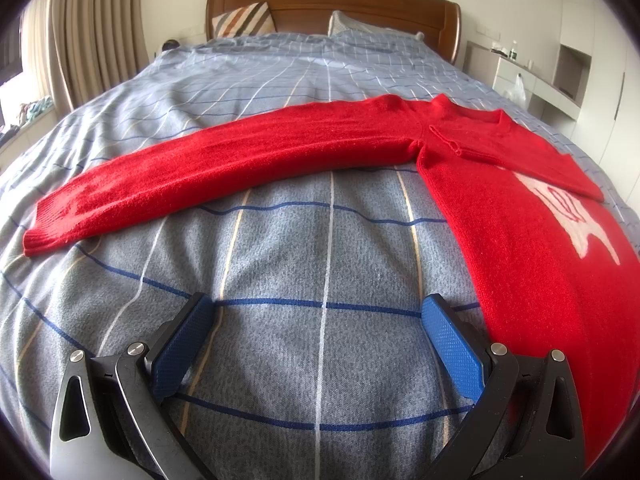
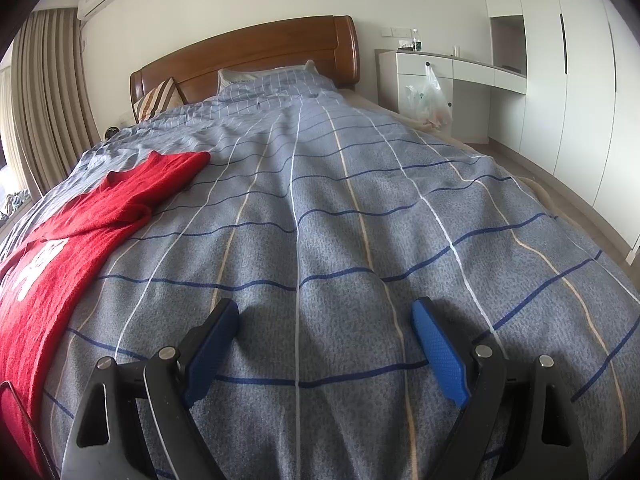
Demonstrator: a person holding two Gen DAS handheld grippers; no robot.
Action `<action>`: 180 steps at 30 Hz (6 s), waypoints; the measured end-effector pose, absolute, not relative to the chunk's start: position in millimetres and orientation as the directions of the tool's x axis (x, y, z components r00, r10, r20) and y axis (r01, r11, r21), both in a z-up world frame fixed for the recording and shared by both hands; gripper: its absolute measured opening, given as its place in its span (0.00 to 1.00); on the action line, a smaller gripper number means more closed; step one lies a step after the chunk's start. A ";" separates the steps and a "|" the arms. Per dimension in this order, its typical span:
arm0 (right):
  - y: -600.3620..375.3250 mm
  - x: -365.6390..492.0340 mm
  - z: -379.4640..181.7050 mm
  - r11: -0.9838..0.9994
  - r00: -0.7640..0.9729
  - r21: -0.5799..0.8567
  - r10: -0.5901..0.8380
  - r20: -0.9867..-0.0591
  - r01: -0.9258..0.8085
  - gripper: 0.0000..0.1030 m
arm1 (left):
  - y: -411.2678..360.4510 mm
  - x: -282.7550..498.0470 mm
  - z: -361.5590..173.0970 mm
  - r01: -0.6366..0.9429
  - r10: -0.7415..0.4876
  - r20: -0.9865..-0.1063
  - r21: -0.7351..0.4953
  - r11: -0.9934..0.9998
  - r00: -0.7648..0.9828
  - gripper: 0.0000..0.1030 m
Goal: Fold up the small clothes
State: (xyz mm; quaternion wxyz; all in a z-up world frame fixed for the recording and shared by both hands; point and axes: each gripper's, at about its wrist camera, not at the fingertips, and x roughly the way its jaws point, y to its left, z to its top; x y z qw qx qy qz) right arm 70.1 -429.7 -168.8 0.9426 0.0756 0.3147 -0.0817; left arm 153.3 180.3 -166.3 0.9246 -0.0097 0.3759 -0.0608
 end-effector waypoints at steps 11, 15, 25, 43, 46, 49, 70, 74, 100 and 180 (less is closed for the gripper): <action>-429.8 69.9 -168.7 0.975 0.788 0.091 -0.107 -0.606 0.202 0.85 | 180.3 153.3 -166.3 0.105 -0.119 -0.694 -0.063 0.992 0.710 1.00; -429.9 69.7 -168.6 0.975 0.788 0.091 -0.107 -0.606 0.202 0.85 | 180.4 153.4 -166.2 0.105 -0.120 -0.694 -0.064 0.992 0.710 1.00; -430.0 69.3 -168.3 0.975 0.788 0.090 -0.107 -0.607 0.202 0.85 | 180.4 153.1 -166.4 0.106 -0.120 -0.693 -0.064 0.992 0.710 1.00; -429.7 69.2 -168.0 0.975 0.787 0.090 -0.107 -0.607 0.202 0.85 | 180.4 153.0 -166.4 0.106 -0.121 -0.693 -0.064 0.992 0.711 1.00; -430.1 68.9 -168.0 0.975 0.787 0.090 -0.107 -0.607 0.202 0.85 | 180.4 153.1 -166.4 0.106 -0.121 -0.693 -0.064 0.992 0.711 1.00; -430.2 68.8 -167.9 0.975 0.787 0.090 -0.107 -0.607 0.202 0.85 | 180.3 153.0 -166.5 0.106 -0.121 -0.693 -0.064 0.992 0.711 1.00; -431.6 68.1 -169.5 0.975 0.789 0.093 -0.105 -0.606 0.201 0.85 | 338.5 185.2 -113.5 -0.176 -0.149 -0.700 -0.369 0.912 0.698 0.99; -432.0 68.3 -170.8 0.975 0.789 0.094 -0.105 -0.605 0.201 0.85 | 410.2 223.0 -127.2 -0.337 -0.140 -0.783 -0.412 0.847 0.606 0.99; -432.9 67.8 -171.3 0.975 0.789 0.093 -0.105 -0.606 0.201 0.85 | 12.4 312.1 52.0 0.386 -0.482 -0.644 -0.298 0.873 0.594 0.10; -433.9 67.5 -170.2 0.975 0.785 0.073 -0.122 -0.608 0.209 0.85 | 167.9 269.5 -145.6 0.008 0.005 -0.789 0.013 1.000 0.615 1.00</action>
